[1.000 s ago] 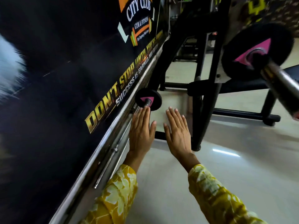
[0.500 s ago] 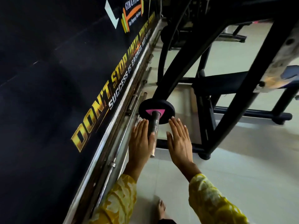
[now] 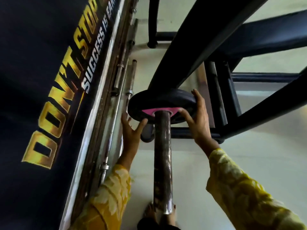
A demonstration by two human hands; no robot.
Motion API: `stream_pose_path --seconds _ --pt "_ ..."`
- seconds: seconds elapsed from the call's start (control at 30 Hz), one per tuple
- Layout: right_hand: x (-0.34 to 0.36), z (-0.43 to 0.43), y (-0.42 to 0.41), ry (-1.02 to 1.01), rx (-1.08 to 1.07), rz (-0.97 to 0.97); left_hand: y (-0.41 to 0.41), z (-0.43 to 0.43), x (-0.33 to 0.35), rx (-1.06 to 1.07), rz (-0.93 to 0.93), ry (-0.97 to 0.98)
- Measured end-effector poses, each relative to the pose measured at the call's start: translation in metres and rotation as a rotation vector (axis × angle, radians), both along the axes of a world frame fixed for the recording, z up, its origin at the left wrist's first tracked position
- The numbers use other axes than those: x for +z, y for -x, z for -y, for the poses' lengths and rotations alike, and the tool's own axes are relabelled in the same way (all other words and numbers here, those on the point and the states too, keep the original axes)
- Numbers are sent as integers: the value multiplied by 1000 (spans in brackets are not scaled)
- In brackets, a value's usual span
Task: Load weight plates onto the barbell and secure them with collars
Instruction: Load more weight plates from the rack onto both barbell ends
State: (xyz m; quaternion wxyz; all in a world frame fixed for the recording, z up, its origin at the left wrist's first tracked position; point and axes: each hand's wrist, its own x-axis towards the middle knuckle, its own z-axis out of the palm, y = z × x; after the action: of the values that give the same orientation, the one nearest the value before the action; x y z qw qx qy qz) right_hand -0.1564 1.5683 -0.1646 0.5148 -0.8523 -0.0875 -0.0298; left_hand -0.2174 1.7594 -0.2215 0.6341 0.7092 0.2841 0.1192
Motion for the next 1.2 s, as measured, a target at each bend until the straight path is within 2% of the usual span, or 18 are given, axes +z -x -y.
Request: stream_pose_path --seconds 0.2,0.5,0.83,1.2 --pt "-11 -5 -12 -134 -102 70 -26 -10 -5 -108 174 6" --pt "-13 -1 15 -138 -121 0 -10 -13 4 -129 182 31" --pt "-17 30 134 -102 -71 -93 133 26 -2 -27 161 52" --pt "2 68 266 -191 -23 -184 282 63 25 51 86 -9"
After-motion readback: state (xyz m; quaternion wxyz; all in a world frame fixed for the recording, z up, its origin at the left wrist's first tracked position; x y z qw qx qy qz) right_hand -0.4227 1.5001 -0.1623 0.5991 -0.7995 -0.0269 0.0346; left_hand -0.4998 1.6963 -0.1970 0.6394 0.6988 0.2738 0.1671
